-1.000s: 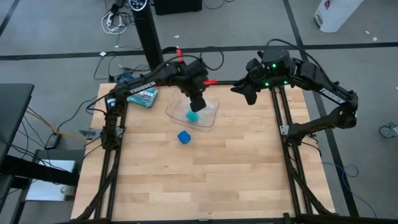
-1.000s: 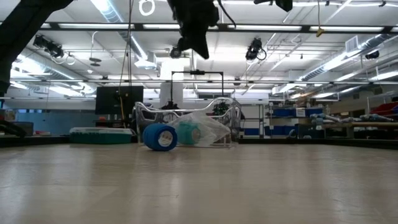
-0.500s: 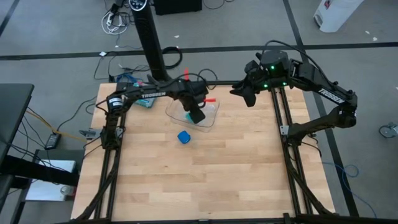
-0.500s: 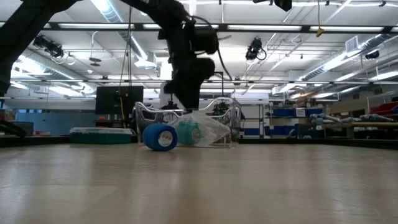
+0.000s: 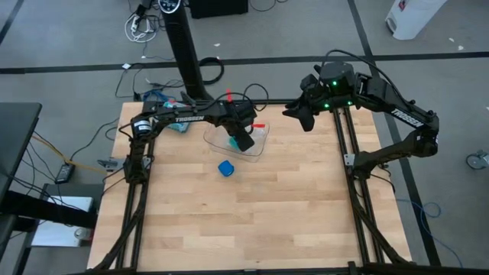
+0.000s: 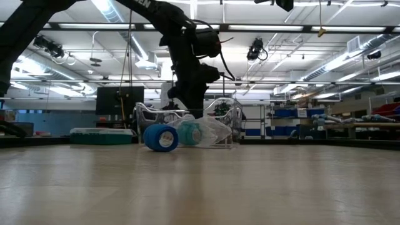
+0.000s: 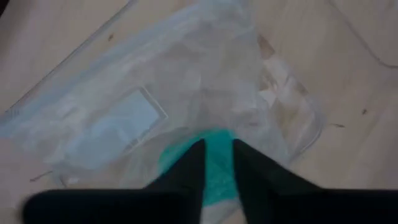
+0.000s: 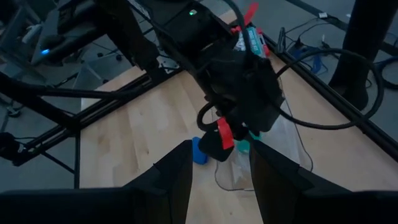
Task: Roll bandage
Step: Open the transparent zip bag
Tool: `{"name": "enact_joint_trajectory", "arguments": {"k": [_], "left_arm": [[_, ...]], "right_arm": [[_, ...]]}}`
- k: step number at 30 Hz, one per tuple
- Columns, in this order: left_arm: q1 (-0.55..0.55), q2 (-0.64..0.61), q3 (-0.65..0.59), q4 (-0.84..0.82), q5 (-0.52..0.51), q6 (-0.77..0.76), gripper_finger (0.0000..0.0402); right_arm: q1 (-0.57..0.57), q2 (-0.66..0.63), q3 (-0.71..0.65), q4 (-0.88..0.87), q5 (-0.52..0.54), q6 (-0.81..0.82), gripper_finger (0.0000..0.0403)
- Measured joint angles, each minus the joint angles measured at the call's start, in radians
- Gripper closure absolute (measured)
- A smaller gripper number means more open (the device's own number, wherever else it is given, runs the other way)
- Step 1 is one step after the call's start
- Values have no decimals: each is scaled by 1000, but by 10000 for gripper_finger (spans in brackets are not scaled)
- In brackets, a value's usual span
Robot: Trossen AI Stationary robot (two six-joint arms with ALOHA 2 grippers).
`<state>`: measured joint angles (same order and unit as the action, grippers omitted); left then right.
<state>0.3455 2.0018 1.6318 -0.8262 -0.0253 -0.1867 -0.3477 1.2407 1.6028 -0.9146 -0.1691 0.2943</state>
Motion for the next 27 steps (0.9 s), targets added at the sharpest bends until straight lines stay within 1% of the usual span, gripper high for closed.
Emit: {"name": "enact_joint_trajectory", "arguments": {"k": [2,3,5,8,11,14,17,19,20,23,25,27], "left_arm": [[-3,0,0,-2,1,5,374],[-5,0,-1,-2,1,6,387],[-6,0,-1,5,-5,7,394],[-5,0,3,-8,-5,-5,397],[-5,0,53,-57,-3,5,398],[-9,-12,133,-100,-11,42,399],[-11,-19,242,-127,-32,71,399],[-10,-21,311,-151,-25,85,400],[-7,-22,333,-159,-6,96,400],[-3,-20,324,-164,67,83,400],[-3,-13,273,-163,80,48,396],[-3,-9,208,-125,83,22,384]], "right_arm": [[0,0,0,0,9,0,253],[0,0,0,0,11,0,253],[0,0,0,0,12,0,253],[0,0,0,0,19,0,253],[0,0,0,0,21,0,253],[0,0,0,0,23,0,253],[0,0,0,0,24,0,253],[0,0,0,0,24,0,253],[0,0,0,0,24,0,253],[0,0,0,1,24,-4,253],[0,0,0,5,23,-7,253],[0,0,0,9,23,-6,253]]}}
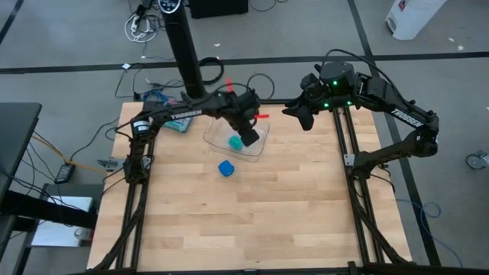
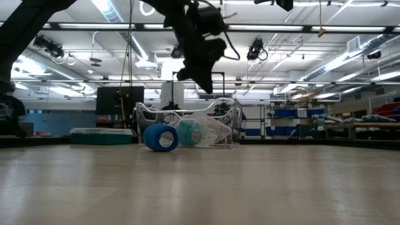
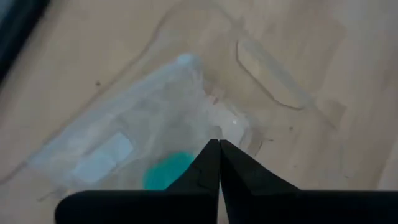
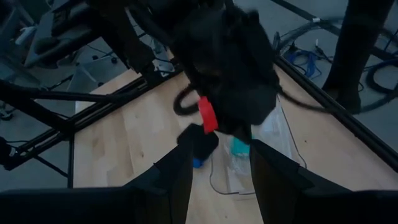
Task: Roll bandage
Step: Open the transparent zip bag
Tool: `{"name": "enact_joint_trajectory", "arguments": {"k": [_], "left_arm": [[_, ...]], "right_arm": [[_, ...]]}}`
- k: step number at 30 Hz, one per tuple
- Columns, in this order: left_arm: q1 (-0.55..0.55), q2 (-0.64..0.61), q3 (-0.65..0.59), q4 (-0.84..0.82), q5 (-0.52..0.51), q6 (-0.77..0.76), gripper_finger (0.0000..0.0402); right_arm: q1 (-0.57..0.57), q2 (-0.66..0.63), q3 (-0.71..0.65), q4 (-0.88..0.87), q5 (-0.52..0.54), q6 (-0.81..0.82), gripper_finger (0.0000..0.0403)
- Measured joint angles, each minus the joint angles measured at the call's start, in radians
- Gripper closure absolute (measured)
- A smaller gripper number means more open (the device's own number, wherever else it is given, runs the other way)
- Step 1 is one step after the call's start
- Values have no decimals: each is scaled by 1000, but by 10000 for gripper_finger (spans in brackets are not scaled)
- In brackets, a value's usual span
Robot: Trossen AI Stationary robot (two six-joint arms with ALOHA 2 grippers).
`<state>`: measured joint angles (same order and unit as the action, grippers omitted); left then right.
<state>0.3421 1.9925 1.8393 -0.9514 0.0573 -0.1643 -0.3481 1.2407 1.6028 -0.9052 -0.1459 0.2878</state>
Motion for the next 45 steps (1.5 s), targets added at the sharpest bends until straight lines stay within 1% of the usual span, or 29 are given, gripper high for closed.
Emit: {"name": "enact_joint_trajectory", "arguments": {"k": [2,4,8,11,14,15,17,18,21,25,30,33,34,36,39,43,44,45], "left_arm": [[0,0,-44,31,3,-12,361],[2,-1,-68,30,3,34,330],[3,-1,-87,42,-20,286,258],[3,-2,-87,46,-58,487,206],[3,-2,-88,24,-70,625,164],[3,-2,-91,18,-70,652,153],[5,4,-98,18,-44,628,136],[6,6,-105,15,-48,613,132],[6,8,-137,24,-116,601,129],[7,8,-176,29,-158,601,140],[0,8,-247,83,-170,577,168],[-17,8,-256,106,-246,549,195],[-23,8,-257,110,-274,544,206],[-30,8,-255,122,-296,544,233],[-40,8,-247,141,-301,537,284],[-57,9,-247,153,-301,489,371],[-58,9,-247,153,-297,470,386],[-58,9,-247,153,-296,450,391]], "right_arm": [[0,0,0,0,0,2,253],[0,0,0,-1,0,7,253],[4,0,0,-3,-5,8,253],[6,0,0,-4,-5,8,253],[6,0,0,-4,-4,8,253],[6,0,0,-4,-3,10,253],[6,0,0,-4,4,10,253],[6,0,0,-4,10,10,253],[6,0,0,-3,19,10,253],[6,0,0,-1,20,10,253],[6,0,0,-2,21,17,253],[6,0,0,-2,21,28,253],[6,0,0,-2,21,33,253],[6,0,0,-2,21,34,253],[6,0,0,-2,21,36,253],[6,0,0,-2,21,49,253],[6,0,0,-1,21,50,253],[6,0,0,-2,21,50,253]]}}
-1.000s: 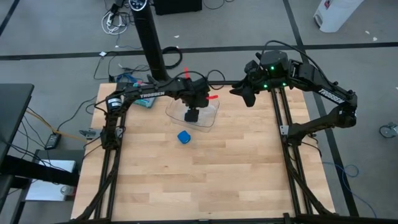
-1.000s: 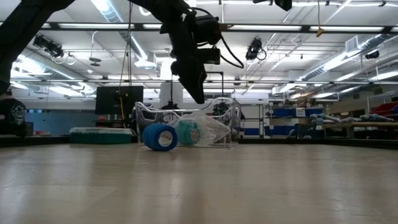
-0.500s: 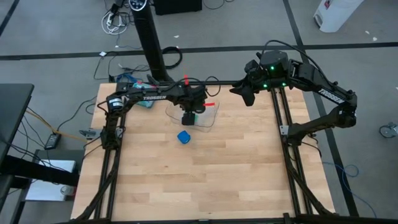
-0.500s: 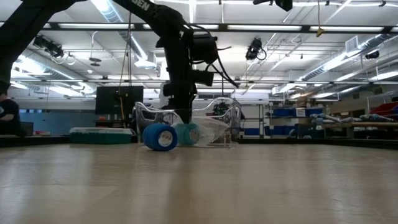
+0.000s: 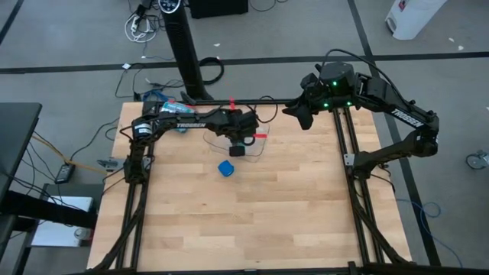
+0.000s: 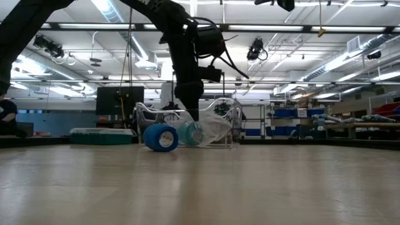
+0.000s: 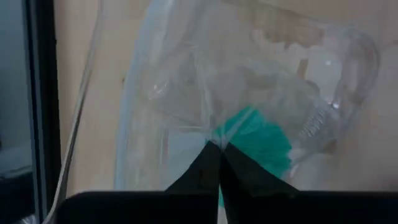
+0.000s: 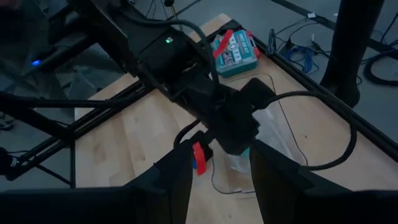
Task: Roll bandage
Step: Open the transparent zip bag
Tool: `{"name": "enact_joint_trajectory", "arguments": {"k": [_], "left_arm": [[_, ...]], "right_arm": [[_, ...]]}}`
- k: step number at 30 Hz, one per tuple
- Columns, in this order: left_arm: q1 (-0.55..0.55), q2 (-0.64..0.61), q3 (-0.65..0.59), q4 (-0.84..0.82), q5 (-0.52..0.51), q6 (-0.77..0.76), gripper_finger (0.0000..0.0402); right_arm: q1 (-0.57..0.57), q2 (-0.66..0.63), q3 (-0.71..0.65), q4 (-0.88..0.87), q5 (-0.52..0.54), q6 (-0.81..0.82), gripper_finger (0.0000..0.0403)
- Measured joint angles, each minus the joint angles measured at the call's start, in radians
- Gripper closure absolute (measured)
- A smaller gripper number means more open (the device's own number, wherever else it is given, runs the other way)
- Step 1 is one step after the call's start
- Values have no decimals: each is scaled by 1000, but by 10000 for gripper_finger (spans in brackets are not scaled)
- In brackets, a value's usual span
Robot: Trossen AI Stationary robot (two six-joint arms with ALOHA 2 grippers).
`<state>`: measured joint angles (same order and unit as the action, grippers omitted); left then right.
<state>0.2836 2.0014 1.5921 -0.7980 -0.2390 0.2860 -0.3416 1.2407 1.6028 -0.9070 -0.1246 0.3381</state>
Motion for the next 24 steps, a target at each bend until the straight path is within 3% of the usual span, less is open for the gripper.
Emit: {"name": "enact_joint_trajectory", "arguments": {"k": [5,10,19,24], "left_arm": [[3,0,10,-19,-2,-92,397],[3,-15,115,-152,25,-115,399],[3,-30,478,-379,65,-137,400],[4,-30,680,-459,238,-117,400]], "right_arm": [[0,0,0,0,0,1,253],[-2,-16,0,-2,0,0,253],[-24,-30,0,-127,5,-43,253],[-35,-48,0,-171,-64,-172,253]]}}
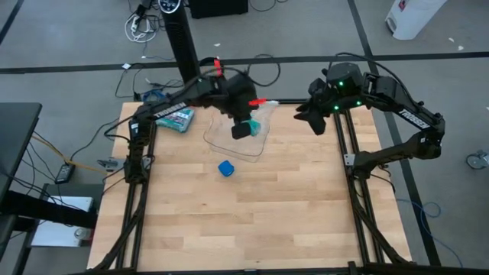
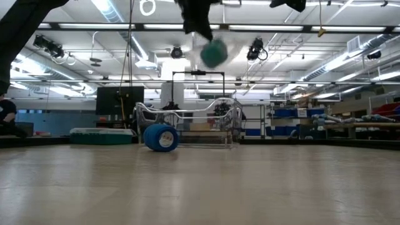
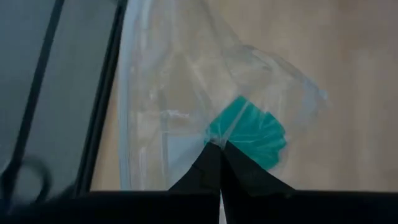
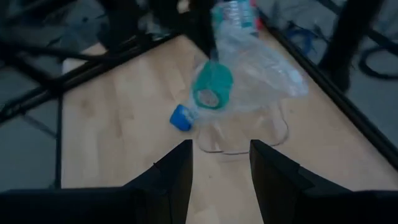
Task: Roll bandage
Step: Open the transparent zip bag
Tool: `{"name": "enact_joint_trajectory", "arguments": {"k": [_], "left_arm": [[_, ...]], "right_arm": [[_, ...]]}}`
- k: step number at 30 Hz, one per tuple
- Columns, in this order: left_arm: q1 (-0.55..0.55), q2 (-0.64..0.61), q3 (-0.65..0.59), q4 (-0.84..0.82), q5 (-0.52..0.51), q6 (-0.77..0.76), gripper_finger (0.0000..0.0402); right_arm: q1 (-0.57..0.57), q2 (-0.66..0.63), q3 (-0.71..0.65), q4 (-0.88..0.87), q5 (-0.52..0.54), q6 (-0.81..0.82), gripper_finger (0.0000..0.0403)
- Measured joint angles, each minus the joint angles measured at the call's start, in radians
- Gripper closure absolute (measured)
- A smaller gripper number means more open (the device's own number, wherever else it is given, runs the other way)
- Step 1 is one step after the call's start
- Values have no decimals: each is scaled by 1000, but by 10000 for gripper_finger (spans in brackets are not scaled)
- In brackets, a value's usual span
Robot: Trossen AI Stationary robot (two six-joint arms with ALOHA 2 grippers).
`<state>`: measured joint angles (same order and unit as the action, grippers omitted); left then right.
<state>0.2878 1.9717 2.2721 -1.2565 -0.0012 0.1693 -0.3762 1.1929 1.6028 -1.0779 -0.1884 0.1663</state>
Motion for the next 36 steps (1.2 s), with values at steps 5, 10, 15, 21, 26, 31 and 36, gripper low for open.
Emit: {"name": "enact_joint_trajectory", "arguments": {"k": [5,10,15,21,26,31,36], "left_arm": [[-8,-27,68,27,151,35,401],[-44,-54,53,50,278,37,401],[-113,-54,52,82,311,41,401],[-205,-56,-28,241,349,37,401],[-260,-56,-143,424,407,-21,401],[-318,-55,-263,628,441,-94,401],[-360,-54,-368,841,440,-237,401]], "right_arm": [[-33,13,0,4,-149,-37,253],[-43,20,-6,2,-161,-92,253],[-62,23,-26,0,-140,-91,253],[-17,34,-74,-5,-137,-19,253],[62,21,-96,-4,-108,134,253],[151,-26,-96,-36,-62,205,253],[197,-81,-96,-89,-49,165,253]]}}
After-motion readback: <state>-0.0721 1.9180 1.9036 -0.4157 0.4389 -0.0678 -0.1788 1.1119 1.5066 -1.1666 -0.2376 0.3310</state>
